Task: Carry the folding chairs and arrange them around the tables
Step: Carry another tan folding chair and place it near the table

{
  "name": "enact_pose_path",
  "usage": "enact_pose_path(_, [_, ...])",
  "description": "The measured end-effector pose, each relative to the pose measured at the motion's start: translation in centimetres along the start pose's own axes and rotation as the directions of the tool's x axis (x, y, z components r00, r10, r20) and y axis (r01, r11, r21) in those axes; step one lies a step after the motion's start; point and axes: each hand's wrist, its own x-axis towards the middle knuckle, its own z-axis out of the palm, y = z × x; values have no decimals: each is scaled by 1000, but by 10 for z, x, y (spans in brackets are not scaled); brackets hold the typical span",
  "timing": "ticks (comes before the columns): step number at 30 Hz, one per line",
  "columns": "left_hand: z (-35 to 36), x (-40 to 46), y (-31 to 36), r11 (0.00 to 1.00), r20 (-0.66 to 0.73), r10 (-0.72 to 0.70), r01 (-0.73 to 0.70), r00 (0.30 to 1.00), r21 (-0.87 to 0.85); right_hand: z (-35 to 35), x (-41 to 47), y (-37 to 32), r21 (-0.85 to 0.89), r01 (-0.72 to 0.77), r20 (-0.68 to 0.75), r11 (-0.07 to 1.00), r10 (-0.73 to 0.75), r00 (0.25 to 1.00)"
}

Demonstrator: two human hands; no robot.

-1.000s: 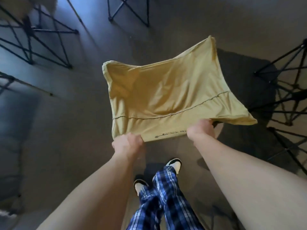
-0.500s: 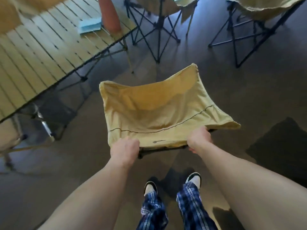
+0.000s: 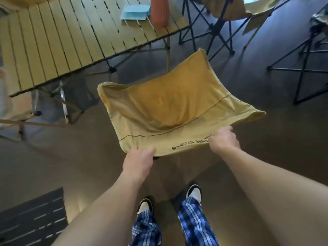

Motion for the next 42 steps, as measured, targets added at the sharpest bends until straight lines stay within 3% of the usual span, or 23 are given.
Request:
enact_pose_path(5, [-14,48,27,993,5,-118,118,993,-15,-52,50,5,-211,98,-27,973,-106,994])
enact_pose_path(9, [-31,74,40,989,-4,-146,146,989,-15,-81,79,-13,-533,243,-167,810,-383,908])
enact_pose_path(11, [-36,86,43,989,-3,-149,149,989,5,-87,94,-29,-631,307,-85,712,-457,885])
enact_pose_path(13, [-37,96,44,989,-2,-141,141,990,-33,-89,113,-38,-684,304,2,664,-415,910])
enact_pose_path(21, [-51,135,67,991,-4,-107,107,994,-82,-125,171,-55,-795,179,64,579,-213,975])
enact_pose_path(26, [-60,148,94,981,17,-182,182,983,-61,-152,196,-54,-839,200,150,506,-138,979])
enact_pose_path(33, [-63,145,136,940,121,-316,328,941,-92,-173,223,-30,-807,297,204,511,-232,951])
enact_pose_path(42, [-56,137,175,893,133,-434,445,891,-62,-185,240,-5,-723,436,271,536,-360,893])
